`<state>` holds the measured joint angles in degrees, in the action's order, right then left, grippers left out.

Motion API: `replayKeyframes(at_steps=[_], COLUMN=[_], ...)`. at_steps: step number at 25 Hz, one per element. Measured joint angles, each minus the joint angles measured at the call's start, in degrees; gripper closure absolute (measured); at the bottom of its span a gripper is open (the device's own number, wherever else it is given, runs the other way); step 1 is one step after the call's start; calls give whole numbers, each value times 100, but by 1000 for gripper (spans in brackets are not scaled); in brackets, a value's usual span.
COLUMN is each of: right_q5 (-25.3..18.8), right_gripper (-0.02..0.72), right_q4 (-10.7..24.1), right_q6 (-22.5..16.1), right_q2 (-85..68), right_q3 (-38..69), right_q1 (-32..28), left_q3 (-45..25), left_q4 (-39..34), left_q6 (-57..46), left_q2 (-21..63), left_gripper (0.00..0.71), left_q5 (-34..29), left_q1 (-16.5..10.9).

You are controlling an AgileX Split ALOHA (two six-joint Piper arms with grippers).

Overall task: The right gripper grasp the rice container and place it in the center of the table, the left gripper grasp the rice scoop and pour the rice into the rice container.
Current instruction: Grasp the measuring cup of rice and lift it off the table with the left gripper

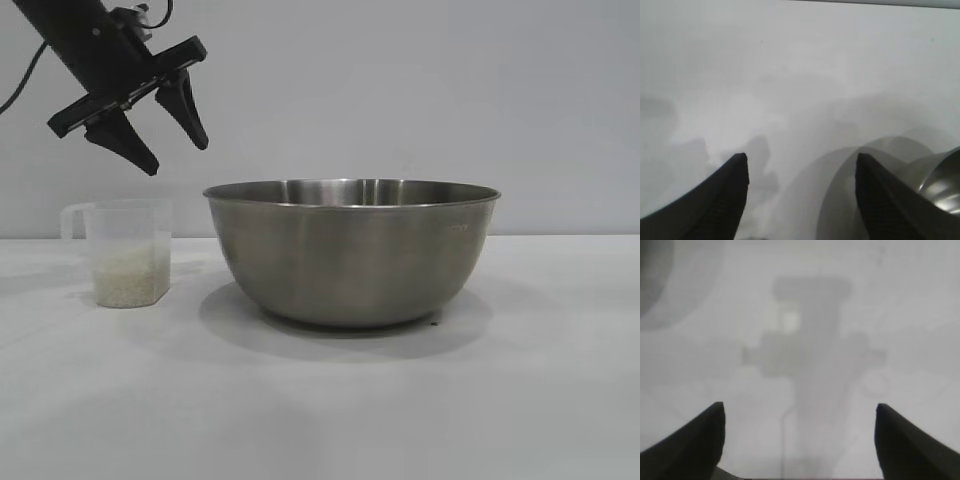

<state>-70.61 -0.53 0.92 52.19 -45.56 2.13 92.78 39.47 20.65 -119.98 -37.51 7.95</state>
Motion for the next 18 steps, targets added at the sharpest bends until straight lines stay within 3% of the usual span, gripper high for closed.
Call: replayKeyframes(at_steps=[10, 18], right_q5=[75, 480], right_gripper=[150, 150], right_q4=[2, 2], right_q6=[-99, -153], right_q2=[-2735, -4389], right_q3=[1158, 1620], right_q1=[0, 0], left_q3=[0, 0], left_q4=[0, 0], left_q6=[11, 11], left_q2=[0, 0], left_gripper=[305, 305], left_q5=[0, 43], left_q1=[0, 0])
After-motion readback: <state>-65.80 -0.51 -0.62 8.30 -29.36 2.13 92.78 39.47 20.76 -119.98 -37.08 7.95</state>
